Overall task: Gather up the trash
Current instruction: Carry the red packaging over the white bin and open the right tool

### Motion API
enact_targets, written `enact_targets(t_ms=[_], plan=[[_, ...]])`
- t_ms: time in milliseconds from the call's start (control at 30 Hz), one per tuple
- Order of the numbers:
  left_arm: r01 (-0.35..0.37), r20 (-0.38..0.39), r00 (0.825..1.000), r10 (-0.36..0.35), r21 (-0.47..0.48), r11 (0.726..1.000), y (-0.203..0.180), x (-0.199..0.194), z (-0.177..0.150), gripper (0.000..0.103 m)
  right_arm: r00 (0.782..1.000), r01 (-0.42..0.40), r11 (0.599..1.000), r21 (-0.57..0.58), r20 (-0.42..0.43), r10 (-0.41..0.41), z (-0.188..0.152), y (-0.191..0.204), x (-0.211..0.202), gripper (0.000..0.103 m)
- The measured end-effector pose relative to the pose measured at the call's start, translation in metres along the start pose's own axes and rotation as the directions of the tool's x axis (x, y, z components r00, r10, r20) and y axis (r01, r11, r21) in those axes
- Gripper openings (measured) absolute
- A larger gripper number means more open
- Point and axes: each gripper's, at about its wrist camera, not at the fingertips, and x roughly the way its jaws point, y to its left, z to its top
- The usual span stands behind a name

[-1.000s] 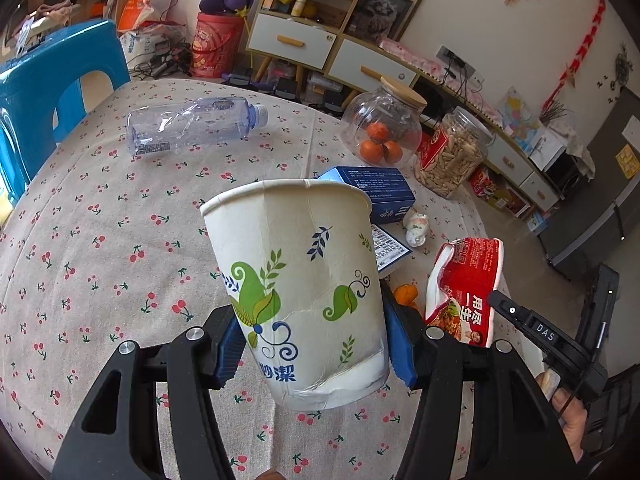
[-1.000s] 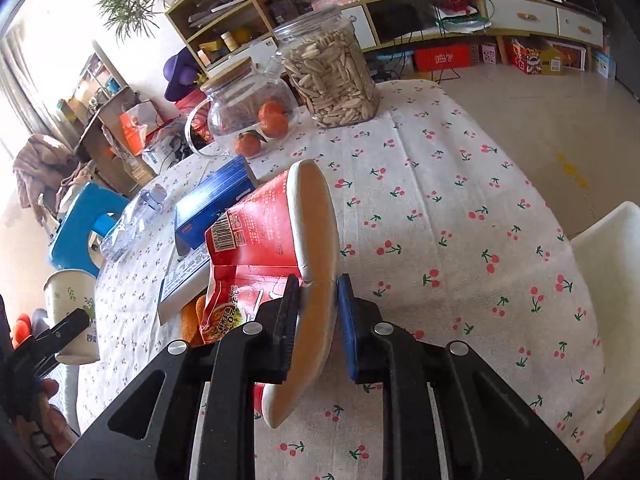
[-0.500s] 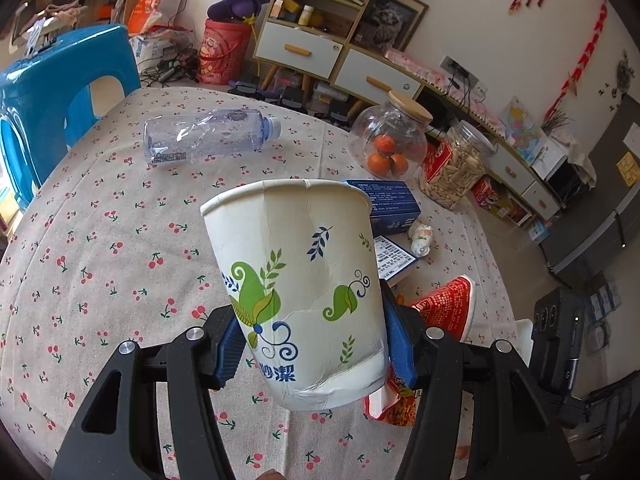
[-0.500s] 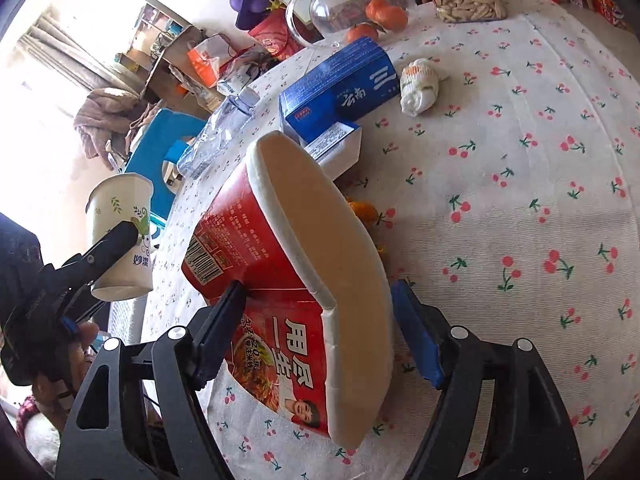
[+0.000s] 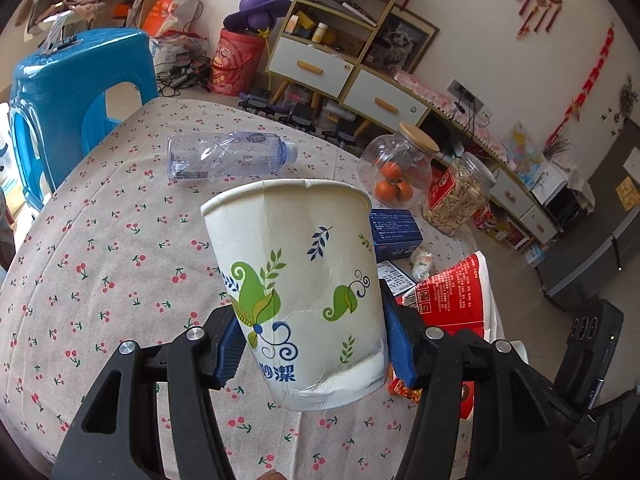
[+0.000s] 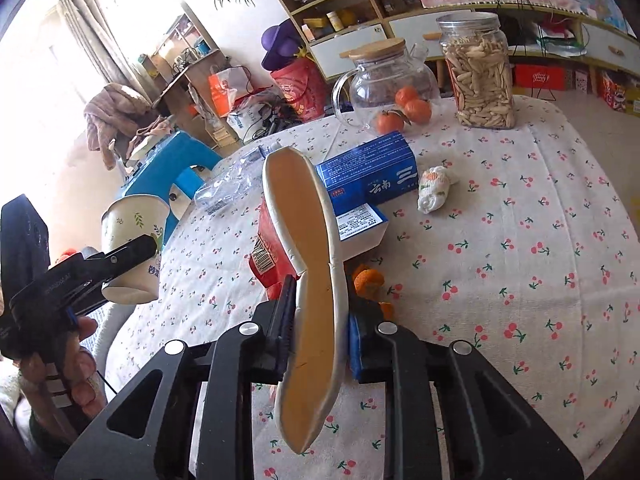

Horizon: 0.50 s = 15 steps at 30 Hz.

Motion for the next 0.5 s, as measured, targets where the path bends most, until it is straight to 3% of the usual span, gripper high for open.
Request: enact_targets(t_ms=[267,500], plan=[[0.035,0.021,0.999,-0.036,0.072,0.997,-0.045,-0.007,-0.006,0.058,0.982,0.147,0.989,0.006,0.118,-0.146,0.011,-0.027,-0.048,0.022],[0.078,0.0,0.997,-0.078,0.153,0.985,-0.096,0.0,-0.022,0.058,0.928,0.305,0.95,0.072,0.2,-0.313,0.011,-0.071,-0.097,0.022]])
